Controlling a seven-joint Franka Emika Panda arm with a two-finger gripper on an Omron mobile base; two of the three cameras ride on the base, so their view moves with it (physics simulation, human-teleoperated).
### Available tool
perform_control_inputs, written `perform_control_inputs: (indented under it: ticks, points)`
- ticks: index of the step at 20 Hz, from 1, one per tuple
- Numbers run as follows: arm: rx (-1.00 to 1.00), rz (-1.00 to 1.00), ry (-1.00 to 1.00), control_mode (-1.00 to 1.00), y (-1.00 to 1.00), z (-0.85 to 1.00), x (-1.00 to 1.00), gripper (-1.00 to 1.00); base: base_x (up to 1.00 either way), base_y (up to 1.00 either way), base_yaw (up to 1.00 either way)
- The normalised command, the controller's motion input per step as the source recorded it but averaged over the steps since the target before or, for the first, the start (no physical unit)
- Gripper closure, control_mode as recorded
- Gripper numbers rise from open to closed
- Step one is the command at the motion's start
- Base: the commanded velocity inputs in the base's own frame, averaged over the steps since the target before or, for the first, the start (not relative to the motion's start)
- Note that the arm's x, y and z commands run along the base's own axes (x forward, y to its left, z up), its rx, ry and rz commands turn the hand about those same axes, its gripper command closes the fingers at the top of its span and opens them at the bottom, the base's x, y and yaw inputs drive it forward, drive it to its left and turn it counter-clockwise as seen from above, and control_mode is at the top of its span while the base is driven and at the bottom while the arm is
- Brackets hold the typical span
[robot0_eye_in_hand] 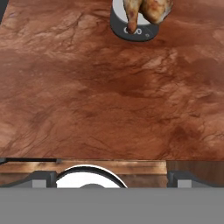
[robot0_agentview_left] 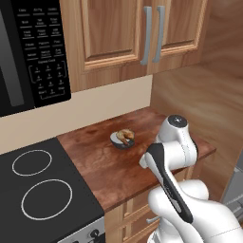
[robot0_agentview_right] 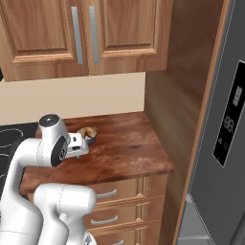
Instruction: Take the chicken drumstick from the fridge and place it on the digital scale on the counter by the fridge. Wait a few seconds for a reading, then move it to the plate on the dining counter.
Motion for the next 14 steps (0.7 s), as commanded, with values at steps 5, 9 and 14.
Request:
perform_control_inputs:
  ticks: [5, 9, 14]
  points:
    - [0.0, 0.0, 0.0, -1.0, 0.0, 0.0, 0.0, -1.0, 0.0, 0.0, 0.0]
    - [0.0, 0.0, 0.0, -1.0, 0.0, 0.0, 0.0, -1.0, 0.0, 0.0, 0.0]
    - [0.0, 0.0, 0.0, -1.0, 0.0, 0.0, 0.0, -1.0, 0.0, 0.0, 0.0]
